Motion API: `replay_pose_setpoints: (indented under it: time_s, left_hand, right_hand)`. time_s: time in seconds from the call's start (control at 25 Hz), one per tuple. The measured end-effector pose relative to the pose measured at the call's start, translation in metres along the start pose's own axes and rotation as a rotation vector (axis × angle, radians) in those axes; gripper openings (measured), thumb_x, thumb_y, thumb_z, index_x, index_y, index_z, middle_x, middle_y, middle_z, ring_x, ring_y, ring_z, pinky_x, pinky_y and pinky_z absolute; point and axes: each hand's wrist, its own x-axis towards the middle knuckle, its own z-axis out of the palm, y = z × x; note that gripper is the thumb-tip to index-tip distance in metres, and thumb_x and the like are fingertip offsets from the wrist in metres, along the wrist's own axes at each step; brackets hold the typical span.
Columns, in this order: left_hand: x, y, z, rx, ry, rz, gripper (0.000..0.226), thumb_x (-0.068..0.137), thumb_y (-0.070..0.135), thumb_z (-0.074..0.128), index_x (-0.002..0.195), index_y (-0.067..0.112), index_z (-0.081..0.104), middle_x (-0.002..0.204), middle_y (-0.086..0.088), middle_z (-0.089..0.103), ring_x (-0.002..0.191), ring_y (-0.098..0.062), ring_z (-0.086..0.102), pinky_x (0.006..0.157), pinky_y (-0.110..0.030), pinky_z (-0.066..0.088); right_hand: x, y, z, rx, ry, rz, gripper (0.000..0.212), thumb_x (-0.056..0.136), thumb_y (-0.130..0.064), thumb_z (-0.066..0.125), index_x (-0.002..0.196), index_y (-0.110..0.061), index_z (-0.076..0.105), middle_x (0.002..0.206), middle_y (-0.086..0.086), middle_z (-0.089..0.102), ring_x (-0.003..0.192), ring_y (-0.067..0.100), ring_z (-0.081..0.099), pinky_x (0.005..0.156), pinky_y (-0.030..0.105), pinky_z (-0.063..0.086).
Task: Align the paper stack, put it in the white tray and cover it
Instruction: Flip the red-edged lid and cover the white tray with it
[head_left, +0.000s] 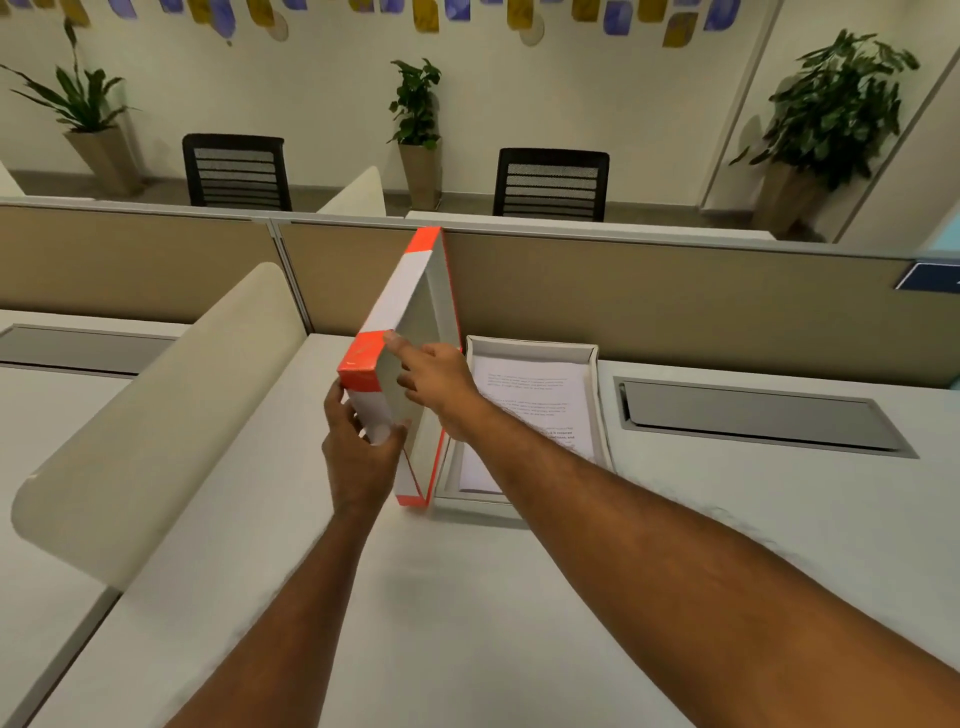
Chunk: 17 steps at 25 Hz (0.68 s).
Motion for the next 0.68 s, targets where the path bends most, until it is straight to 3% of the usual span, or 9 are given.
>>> replay_pose_setpoints:
  time_s: [0.12, 0.32, 0.4, 0.48, 0.52, 0.56, 0.64, 0.68]
  left_hand:
    - [-0.014, 0.008, 0.018, 0.126, -0.049, 0.043, 0.087, 0.076, 0.028, 0.083, 0.145, 0.025, 0.031, 0.142, -0.011, 0.056, 0.124, -0.033, 0.058, 0.101, -0.049, 0.050]
    - [-0.033, 0.015, 0.041, 0.321, -0.088, 0.092, 0.074, 0.081, 0.041, 0.076, 0.142, 0.028, 0.036, 0.137, -0.005, 0.061, 0.116, -0.030, 0.064, 0.094, -0.045, 0.052]
    - [-0.038, 0.012, 0.044, 0.284, -0.165, 0.129, 0.078, 0.078, 0.043, 0.077, 0.143, 0.028, 0.036, 0.140, 0.003, 0.057, 0.118, -0.017, 0.060, 0.096, -0.032, 0.049]
    - [-0.044, 0.005, 0.041, 0.148, -0.190, 0.118, 0.082, 0.079, 0.053, 0.071, 0.146, 0.024, 0.034, 0.145, 0.013, 0.044, 0.125, -0.001, 0.045, 0.102, -0.012, 0.039]
    - [-0.045, -0.001, 0.039, 0.096, -0.116, 0.056, 0.081, 0.082, 0.059, 0.062, 0.148, 0.021, 0.033, 0.148, 0.010, 0.040, 0.131, -0.005, 0.041, 0.106, -0.015, 0.037]
    - [-0.046, -0.007, 0.038, 0.052, -0.013, -0.070, 0.079, 0.087, 0.062, 0.053, 0.148, 0.017, 0.033, 0.151, 0.001, 0.039, 0.136, -0.015, 0.040, 0.110, -0.026, 0.038]
    - [-0.043, -0.020, 0.034, -0.037, 0.138, -0.472, 0.078, 0.092, 0.065, 0.040, 0.148, 0.012, 0.034, 0.152, -0.014, 0.039, 0.137, -0.033, 0.040, 0.109, -0.041, 0.036]
    - [-0.040, -0.026, 0.032, -0.079, 0.126, -0.656, 0.077, 0.093, 0.066, 0.037, 0.148, 0.012, 0.034, 0.150, -0.016, 0.041, 0.136, -0.036, 0.041, 0.109, -0.046, 0.036]
  right_hand:
    - [-0.008, 0.000, -0.003, -0.062, 0.060, 0.026, 0.086, 0.070, -0.060, 0.075, 0.134, -0.014, 0.040, 0.128, 0.007, 0.058, 0.112, 0.025, 0.060, 0.095, 0.041, 0.053]
    - [-0.014, 0.007, -0.022, -0.054, 0.247, -0.006, 0.080, 0.067, -0.044, 0.085, 0.129, -0.014, 0.043, 0.121, 0.005, 0.058, 0.110, 0.024, 0.059, 0.083, 0.033, 0.052]
    - [-0.016, 0.014, -0.035, -0.053, 0.298, -0.003, 0.071, 0.070, -0.034, 0.084, 0.126, -0.014, 0.044, 0.123, 0.006, 0.059, 0.108, 0.024, 0.061, 0.078, 0.031, 0.050]
    - [-0.016, 0.021, -0.049, 0.001, 0.354, -0.001, 0.064, 0.074, -0.031, 0.081, 0.124, -0.015, 0.046, 0.124, 0.007, 0.060, 0.103, 0.023, 0.062, 0.078, 0.033, 0.053]
    - [-0.016, 0.024, -0.058, 0.046, 0.381, 0.006, 0.062, 0.075, -0.031, 0.080, 0.124, -0.015, 0.046, 0.125, 0.007, 0.061, 0.101, 0.022, 0.062, 0.079, 0.034, 0.055]
    - [-0.015, 0.026, -0.068, 0.101, 0.406, 0.019, 0.060, 0.076, -0.031, 0.079, 0.124, -0.016, 0.046, 0.125, 0.006, 0.061, 0.098, 0.020, 0.061, 0.080, 0.035, 0.056]
    - [-0.014, 0.032, -0.087, 0.216, 0.433, 0.059, 0.059, 0.077, -0.030, 0.077, 0.126, -0.017, 0.046, 0.124, 0.006, 0.061, 0.099, 0.020, 0.062, 0.077, 0.034, 0.056]
    - [-0.015, 0.036, -0.095, 0.258, 0.434, 0.079, 0.058, 0.078, -0.029, 0.076, 0.127, -0.017, 0.046, 0.124, 0.005, 0.061, 0.101, 0.021, 0.063, 0.074, 0.032, 0.056]
